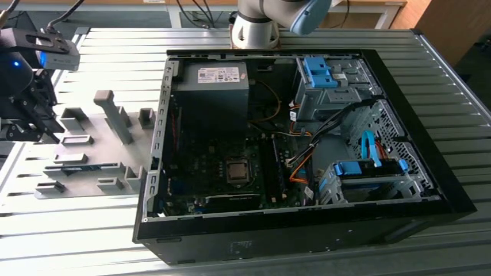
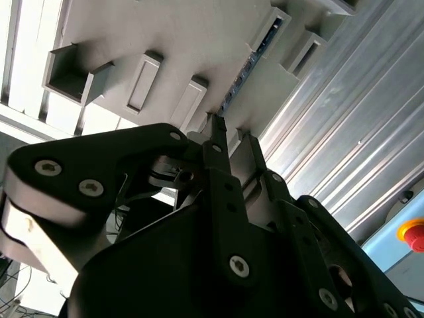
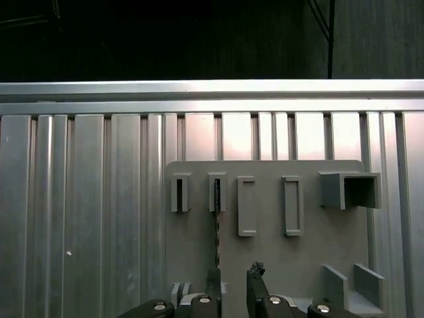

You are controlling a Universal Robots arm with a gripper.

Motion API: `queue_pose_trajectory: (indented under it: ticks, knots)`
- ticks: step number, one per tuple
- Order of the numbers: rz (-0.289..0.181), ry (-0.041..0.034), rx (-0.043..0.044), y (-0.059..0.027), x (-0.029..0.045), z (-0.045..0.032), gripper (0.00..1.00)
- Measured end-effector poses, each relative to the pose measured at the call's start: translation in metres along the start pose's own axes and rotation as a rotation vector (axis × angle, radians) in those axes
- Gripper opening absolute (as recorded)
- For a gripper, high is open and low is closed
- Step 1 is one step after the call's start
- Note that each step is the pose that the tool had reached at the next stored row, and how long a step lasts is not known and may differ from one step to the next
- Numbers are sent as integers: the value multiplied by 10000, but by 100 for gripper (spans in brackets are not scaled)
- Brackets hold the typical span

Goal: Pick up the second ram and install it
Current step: 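Pick up the second ram and move it above second insertion slot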

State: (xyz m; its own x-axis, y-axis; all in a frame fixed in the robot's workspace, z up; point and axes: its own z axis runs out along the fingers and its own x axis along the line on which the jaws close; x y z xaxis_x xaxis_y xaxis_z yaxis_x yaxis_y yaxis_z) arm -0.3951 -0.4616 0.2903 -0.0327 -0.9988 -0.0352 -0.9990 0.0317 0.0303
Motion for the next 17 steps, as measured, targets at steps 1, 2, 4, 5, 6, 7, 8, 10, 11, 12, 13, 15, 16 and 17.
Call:
queue_pose_trajectory:
  ticks: [1, 2, 4, 5, 6, 7, 8, 10, 11, 12, 13, 15, 16, 17]
  knots:
    - [0, 1, -1, 0, 0, 0, 30]
    - [0, 1, 0, 0, 0, 0, 30]
    - [-1, -1, 5, 0, 1, 5, 30]
    - [-3, -2, 16, 0, 2, 15, 30]
    - [-3, -2, 28, 2, 3, 26, 30]
    - [-3, -1, 36, 3, 3, 36, 30]
    - [-2, -2, 41, 4, 4, 49, 30]
    - [-3, -2, 52, 4, 7, 81, 30]
    - [-3, -2, 55, 5, 8, 88, 30]
    - [-2, -1, 57, 5, 9, 90, 30]
    - [-2, -1, 56, 5, 9, 90, 31]
    - [-3, -1, 56, 4, 9, 90, 31]
    - [-3, -2, 60, 4, 9, 93, 37]
    - [-3, -5, 64, 4, 10, 103, 37]
